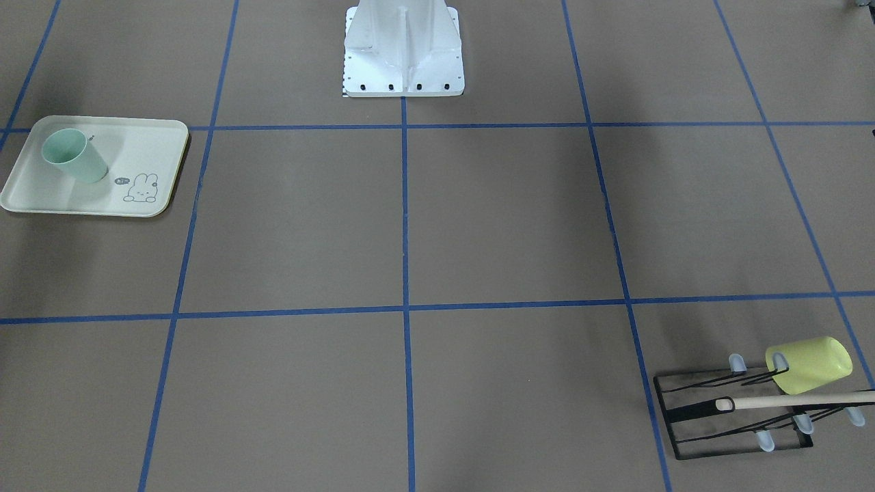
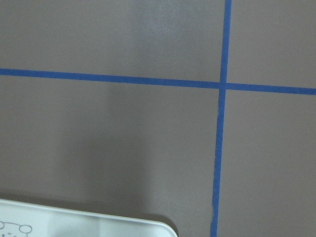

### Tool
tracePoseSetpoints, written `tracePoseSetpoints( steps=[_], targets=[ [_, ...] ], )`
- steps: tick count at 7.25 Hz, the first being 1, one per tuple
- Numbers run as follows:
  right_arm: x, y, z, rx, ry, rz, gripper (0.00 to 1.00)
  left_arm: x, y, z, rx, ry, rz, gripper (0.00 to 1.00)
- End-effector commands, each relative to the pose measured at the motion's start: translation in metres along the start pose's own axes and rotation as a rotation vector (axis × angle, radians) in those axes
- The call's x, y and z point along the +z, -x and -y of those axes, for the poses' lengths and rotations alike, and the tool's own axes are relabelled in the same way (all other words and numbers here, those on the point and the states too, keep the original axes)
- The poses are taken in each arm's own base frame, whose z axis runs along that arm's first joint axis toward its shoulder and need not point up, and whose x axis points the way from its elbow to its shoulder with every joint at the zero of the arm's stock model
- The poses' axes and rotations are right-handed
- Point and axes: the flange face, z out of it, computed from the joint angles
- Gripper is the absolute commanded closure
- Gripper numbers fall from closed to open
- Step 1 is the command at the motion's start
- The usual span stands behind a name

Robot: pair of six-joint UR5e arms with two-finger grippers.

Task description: Left arm grabs green cup and hands to right arm on tray

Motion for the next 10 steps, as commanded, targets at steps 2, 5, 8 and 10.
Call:
tracePoseSetpoints(
  steps=[2, 5, 8, 10],
  targets=[
    [-0.003, 0.002, 0.0, -0.002, -0.006, -0.004, 0.0, -0.01, -0.012, 0.0, 0.027, -0.023, -0.004, 0.0],
    [-0.011, 0.012, 0.004, -0.02, -0.025, 0.008, 0.0, -0.008, -0.009, -0.014, 0.016, -0.012, -0.003, 0.0],
    [-0.012, 0.013, 0.005, -0.022, -0.028, 0.004, 0.0, -0.008, -0.01, -0.009, 0.019, -0.016, -0.003, 0.0],
    [-0.02, 0.02, 0.005, -0.033, -0.037, 0.015, 0.0, -0.01, -0.012, -0.009, 0.025, -0.02, -0.003, 0.0]
  ],
)
